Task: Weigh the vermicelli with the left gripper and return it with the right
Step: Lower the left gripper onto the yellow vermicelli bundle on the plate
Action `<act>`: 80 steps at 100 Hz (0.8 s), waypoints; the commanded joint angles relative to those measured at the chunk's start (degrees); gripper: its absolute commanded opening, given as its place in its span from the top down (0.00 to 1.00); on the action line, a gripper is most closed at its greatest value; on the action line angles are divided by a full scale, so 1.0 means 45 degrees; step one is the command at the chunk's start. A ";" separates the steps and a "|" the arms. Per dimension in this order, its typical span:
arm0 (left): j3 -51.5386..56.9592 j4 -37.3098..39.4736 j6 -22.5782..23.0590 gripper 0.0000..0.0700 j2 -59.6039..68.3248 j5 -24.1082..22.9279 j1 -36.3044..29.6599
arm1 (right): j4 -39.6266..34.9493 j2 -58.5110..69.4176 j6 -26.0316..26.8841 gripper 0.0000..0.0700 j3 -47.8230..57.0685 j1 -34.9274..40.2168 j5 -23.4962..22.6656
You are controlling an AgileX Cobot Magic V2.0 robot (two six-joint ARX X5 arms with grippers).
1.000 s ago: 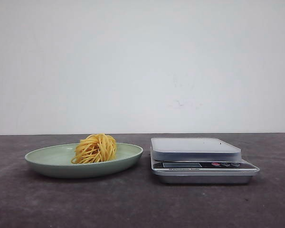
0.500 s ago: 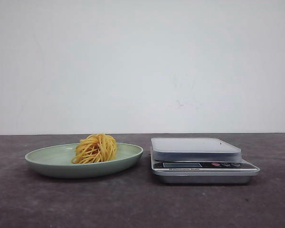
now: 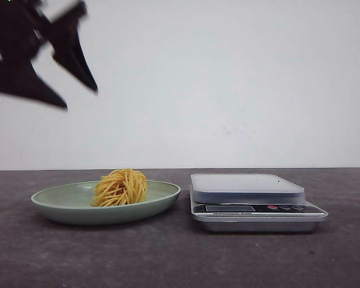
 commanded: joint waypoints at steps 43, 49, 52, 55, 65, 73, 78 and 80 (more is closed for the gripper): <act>0.1807 0.0107 -0.0233 0.48 0.4206 -0.0801 -0.2059 | -0.0248 0.0010 0.0019 0.24 0.0209 0.0005 -0.0039; 0.2118 0.0092 0.0034 0.48 0.4425 -0.1166 -0.2239 | -0.0369 0.0010 0.0019 0.24 0.0209 0.0005 -0.0073; 0.2268 0.0039 0.0107 0.48 0.4512 -0.1350 -0.2293 | -0.0437 0.0010 0.0019 0.24 0.0209 0.0005 -0.0078; 0.2404 -0.0010 0.0141 0.48 0.4605 -0.1525 -0.2327 | -0.0500 0.0010 0.0015 0.24 0.0209 0.0005 -0.0078; 0.2749 -0.0311 0.0311 0.48 0.4818 -0.1909 -0.2346 | -0.0612 0.0000 0.0015 0.24 0.0209 0.0005 -0.0087; 0.2914 -0.0602 0.0510 0.48 0.5013 -0.2195 -0.2346 | -0.0651 -0.0005 0.0005 0.24 0.0214 0.0005 -0.0092; 0.2924 -0.0690 0.0525 0.48 0.5105 -0.2336 -0.2336 | -0.0651 -0.0005 0.0005 0.24 0.0214 0.0005 -0.0146; 0.2924 -0.0704 0.0520 0.48 0.5158 -0.2356 -0.2331 | -0.0651 -0.0005 0.0005 0.24 0.0209 0.0005 -0.0146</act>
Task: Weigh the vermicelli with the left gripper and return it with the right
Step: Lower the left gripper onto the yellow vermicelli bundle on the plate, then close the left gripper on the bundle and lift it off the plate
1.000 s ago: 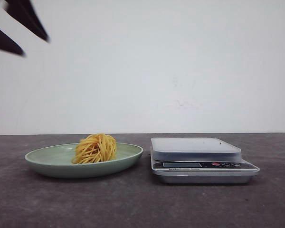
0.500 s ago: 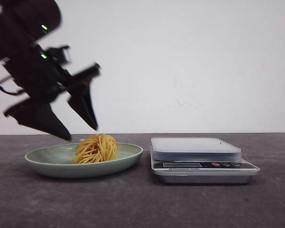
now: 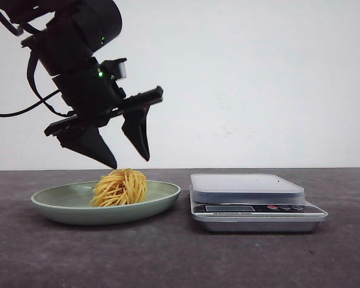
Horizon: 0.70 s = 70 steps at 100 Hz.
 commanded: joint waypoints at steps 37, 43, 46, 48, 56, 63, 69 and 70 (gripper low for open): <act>0.0238 -0.0160 0.0223 0.48 0.1166 -0.0199 -0.0058 | 0.0185 0.0034 -0.0034 0.24 0.0209 0.0005 -0.0112; 0.0233 -0.0170 0.0223 0.48 0.1243 -0.0204 -0.0058 | 0.0180 0.0024 -0.0034 0.24 0.0214 0.0005 -0.0107; 0.0233 -0.0185 0.0223 0.48 0.1282 -0.0209 -0.0058 | 0.0185 0.0024 -0.0034 0.24 0.0214 0.0005 -0.0107; 0.0233 -0.0185 0.0223 0.48 0.1316 -0.0214 -0.0058 | 0.0185 0.0024 -0.0034 0.24 0.0214 0.0005 -0.0107; 0.0233 -0.0223 0.0223 0.50 0.1452 -0.0175 -0.0058 | 0.0189 0.0024 -0.0034 0.24 0.0214 0.0005 -0.0112; 0.0238 -0.0287 0.0228 0.50 0.1574 -0.0131 -0.0058 | 0.0194 0.0019 -0.0039 0.24 0.0214 0.0005 -0.0112; 0.0233 -0.0301 0.0223 0.53 0.1661 -0.0107 -0.0058 | 0.0248 0.0015 -0.0034 0.24 0.0214 0.0005 -0.0107; 0.0233 -0.0306 0.0223 0.55 0.1661 -0.0097 -0.0058 | 0.0267 0.0015 -0.0034 0.24 0.0214 0.0005 -0.0112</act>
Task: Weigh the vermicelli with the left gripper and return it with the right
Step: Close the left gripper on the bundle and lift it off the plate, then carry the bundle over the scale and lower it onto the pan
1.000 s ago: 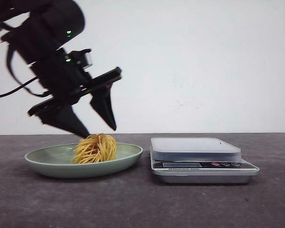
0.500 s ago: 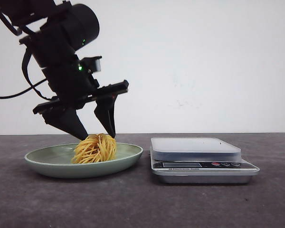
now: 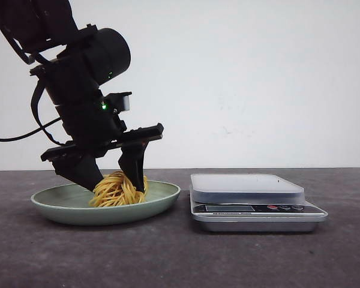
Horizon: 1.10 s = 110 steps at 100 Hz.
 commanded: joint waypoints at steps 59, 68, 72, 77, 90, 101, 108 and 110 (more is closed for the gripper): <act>0.0617 -0.0257 0.0325 0.99 -0.0792 -0.0296 -0.0053 | 0.0121 0.0015 -0.0034 0.24 0.0219 0.0005 -0.0049; 0.0622 -0.0121 0.0311 0.99 -0.1914 -0.0136 -0.0087 | 0.0126 0.0015 -0.0029 0.24 0.0219 0.0005 -0.0049; 0.0622 -0.0117 0.0248 0.99 -0.2463 0.0102 -0.0087 | 0.0126 0.0015 -0.0029 0.24 0.0219 0.0005 -0.0049; 0.0622 -0.0087 0.0058 0.99 -0.3133 0.0636 -0.0087 | 0.0131 0.0015 -0.0029 0.24 0.0219 0.0005 -0.0049; 0.0646 0.0267 -0.0826 0.99 -0.4459 0.2312 -0.0301 | 0.0126 0.0010 -0.0029 0.24 0.0219 0.0005 -0.0049; 0.0656 0.1307 -0.1957 0.99 -0.4818 0.3172 -0.0894 | 0.0136 0.0010 -0.0015 0.24 0.0219 0.0005 -0.0049; 0.0670 0.2055 -0.2599 0.99 -0.4692 0.3298 -0.1365 | 0.0136 0.0010 0.0024 0.24 0.0219 0.0005 -0.0049; 0.0670 0.2297 -0.2735 0.99 -0.4605 0.3293 -0.1496 | 0.0141 0.0010 0.0024 0.24 0.0219 0.0005 -0.0058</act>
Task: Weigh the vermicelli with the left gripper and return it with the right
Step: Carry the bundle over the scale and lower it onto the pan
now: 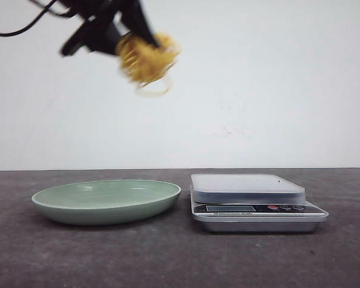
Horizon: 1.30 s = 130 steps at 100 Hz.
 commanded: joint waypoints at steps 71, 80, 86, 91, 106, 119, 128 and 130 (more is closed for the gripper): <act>0.3687 0.0563 -0.2574 0.99 0.6980 0.0384 -0.1622 | 0.0214 0.0015 0.0029 0.24 0.0219 0.0000 -0.0058; 0.3687 0.0063 -0.2288 0.99 0.7242 0.0374 -0.1579 | 0.0194 0.0015 0.0029 0.24 0.0219 0.0000 -0.0058; 0.3687 -0.0272 -0.2011 0.99 0.7310 0.0160 -0.1574 | 0.0204 0.0015 0.0034 0.24 0.0219 0.0000 -0.0063; 0.3687 -0.0432 -0.1821 0.99 0.7325 -0.0005 -0.1564 | 0.0199 0.0015 0.0034 0.24 0.0219 0.0000 -0.0063; 0.3687 -0.0287 -0.1569 0.98 0.7325 -0.0029 -0.1549 | 0.0209 0.0015 0.0029 0.24 0.0219 0.0000 -0.0058; 0.3691 -0.0272 -0.1530 0.77 0.7325 0.0015 -0.1452 | 0.0209 0.0015 0.0024 0.24 0.0219 0.0000 -0.0058; 0.3691 -0.0267 -0.1530 0.60 0.7325 0.0024 -0.1418 | 0.0204 0.0015 0.0029 0.24 0.0219 0.0000 -0.0063; 0.3691 -0.0262 -0.1530 0.59 0.7325 0.0039 -0.1418 | 0.0204 0.0015 0.0029 0.24 0.0219 0.0000 -0.0063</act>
